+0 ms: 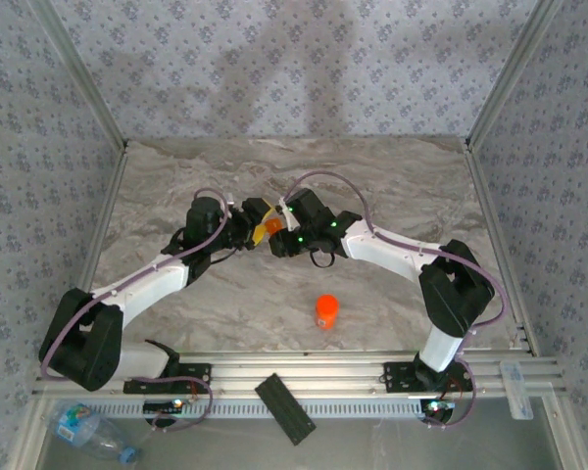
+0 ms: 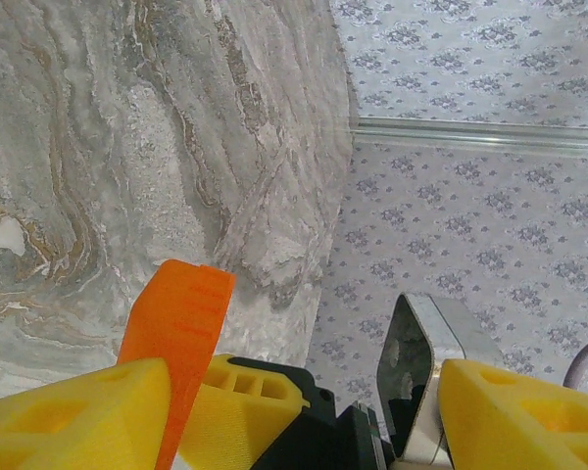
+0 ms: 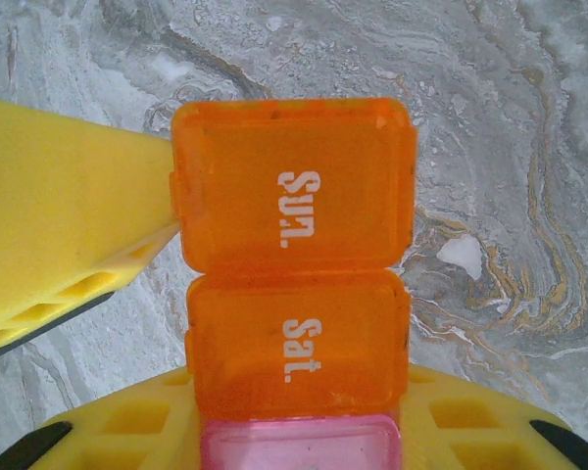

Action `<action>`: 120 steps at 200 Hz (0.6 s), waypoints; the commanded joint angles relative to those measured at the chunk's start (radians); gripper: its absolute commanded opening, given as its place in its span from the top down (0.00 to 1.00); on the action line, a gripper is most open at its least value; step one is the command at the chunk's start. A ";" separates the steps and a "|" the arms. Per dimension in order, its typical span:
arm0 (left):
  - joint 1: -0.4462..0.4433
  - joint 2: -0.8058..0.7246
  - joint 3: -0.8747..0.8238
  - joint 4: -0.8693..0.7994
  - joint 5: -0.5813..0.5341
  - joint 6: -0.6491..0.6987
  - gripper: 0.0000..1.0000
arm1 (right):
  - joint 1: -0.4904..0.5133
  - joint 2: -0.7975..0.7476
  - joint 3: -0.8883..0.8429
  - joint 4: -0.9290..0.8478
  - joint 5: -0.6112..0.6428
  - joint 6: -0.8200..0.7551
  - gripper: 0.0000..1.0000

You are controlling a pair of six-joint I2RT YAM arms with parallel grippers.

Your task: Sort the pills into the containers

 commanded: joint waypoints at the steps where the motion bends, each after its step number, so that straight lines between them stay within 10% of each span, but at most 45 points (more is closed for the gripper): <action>1: -0.025 0.003 0.045 0.064 0.009 -0.029 0.28 | 0.018 0.003 -0.004 0.019 -0.020 0.002 0.60; 120: -0.044 -0.108 0.120 -0.032 -0.041 -0.038 0.27 | 0.004 0.046 0.004 0.012 -0.013 -0.017 0.61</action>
